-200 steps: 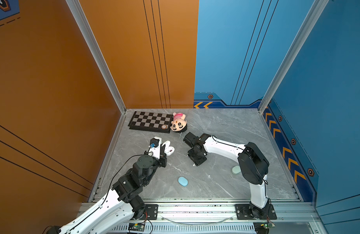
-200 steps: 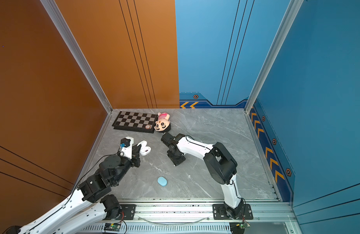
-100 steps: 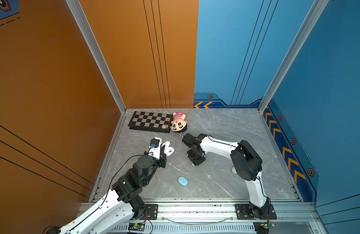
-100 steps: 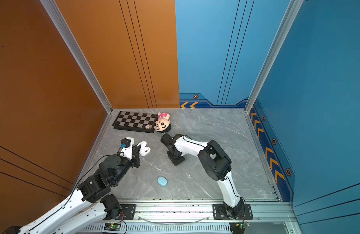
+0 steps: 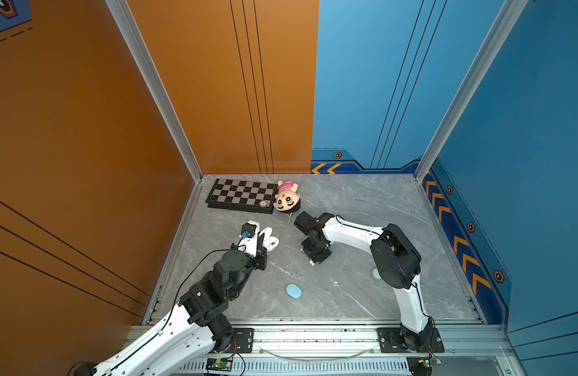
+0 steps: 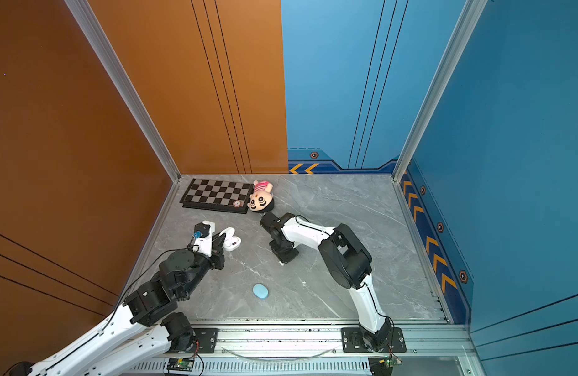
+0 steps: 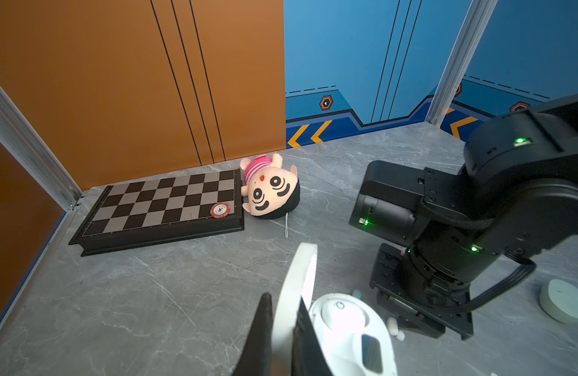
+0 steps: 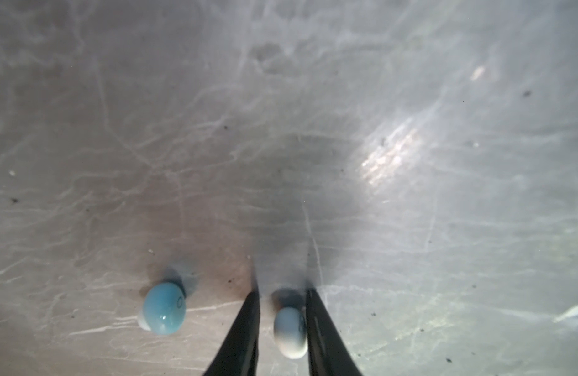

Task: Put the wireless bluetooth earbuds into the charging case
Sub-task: 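Move the right gripper to a second white earbud and close on it, then lift the second white earbud with the right gripper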

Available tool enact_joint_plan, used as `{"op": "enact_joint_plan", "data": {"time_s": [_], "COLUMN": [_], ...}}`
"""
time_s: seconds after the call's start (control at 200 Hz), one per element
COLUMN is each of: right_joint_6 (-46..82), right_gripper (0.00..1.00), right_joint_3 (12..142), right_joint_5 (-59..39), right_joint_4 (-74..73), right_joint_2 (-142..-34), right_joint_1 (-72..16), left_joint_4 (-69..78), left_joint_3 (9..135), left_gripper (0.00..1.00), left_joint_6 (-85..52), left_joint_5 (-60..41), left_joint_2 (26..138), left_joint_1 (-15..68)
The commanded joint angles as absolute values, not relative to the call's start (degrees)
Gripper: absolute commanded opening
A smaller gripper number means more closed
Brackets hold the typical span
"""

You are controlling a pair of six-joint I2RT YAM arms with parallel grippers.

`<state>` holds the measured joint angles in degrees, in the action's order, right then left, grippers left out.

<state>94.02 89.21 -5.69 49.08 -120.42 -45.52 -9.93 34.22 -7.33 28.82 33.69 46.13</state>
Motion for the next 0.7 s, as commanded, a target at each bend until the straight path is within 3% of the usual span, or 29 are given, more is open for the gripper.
{"op": "enact_joint_plan", "data": {"time_s": [0.0,0.696], "right_joint_6": [91.83,85.18], "right_gripper": [0.25,0.10], "right_joint_3": [88.69,90.27], "right_joint_5": [-2.79,1.77], "right_joint_4": [50.07,53.86], "right_joint_2": [-123.04,-119.82], "right_joint_1": [-45.57,-45.35], "left_joint_4": [-10.02,-8.07], "left_joint_3": [36.30,36.74], "left_gripper": [0.00,0.00], "left_joint_6": [-7.09,-8.88], "left_joint_5": [30.47,28.74], "left_joint_2": [33.75,36.93], "left_joint_1": [46.82,47.01]}}
